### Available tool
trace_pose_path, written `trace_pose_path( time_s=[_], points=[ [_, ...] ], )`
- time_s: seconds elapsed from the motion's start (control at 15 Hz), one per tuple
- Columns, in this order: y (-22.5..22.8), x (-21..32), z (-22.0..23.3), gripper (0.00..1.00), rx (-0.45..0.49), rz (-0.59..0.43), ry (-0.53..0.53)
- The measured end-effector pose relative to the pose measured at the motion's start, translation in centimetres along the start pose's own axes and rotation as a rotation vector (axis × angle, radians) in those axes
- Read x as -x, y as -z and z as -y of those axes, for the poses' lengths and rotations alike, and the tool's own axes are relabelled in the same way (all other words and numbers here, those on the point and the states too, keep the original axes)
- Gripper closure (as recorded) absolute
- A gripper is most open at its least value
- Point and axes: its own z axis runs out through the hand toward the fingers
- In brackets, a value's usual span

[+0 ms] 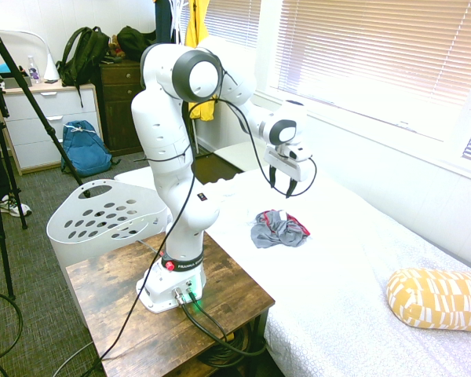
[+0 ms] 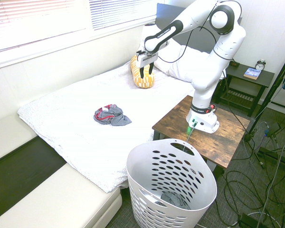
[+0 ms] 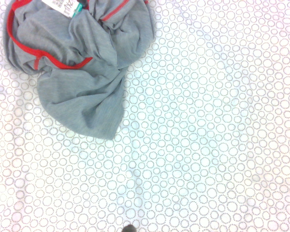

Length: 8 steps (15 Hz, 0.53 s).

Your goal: Put my clothes in the laundry bag

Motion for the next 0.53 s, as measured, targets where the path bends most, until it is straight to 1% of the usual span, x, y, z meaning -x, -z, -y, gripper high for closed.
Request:
trace_pose_path(
  time_s=[0.27, 0.53],
  points=[
    [-0.5, -0.7, 0.8, 0.00, -0.014, -0.007, 0.001],
    [-2.1, -1.9, 5.6, 0.00, -0.046, -0.019, 0.046]
  ],
)
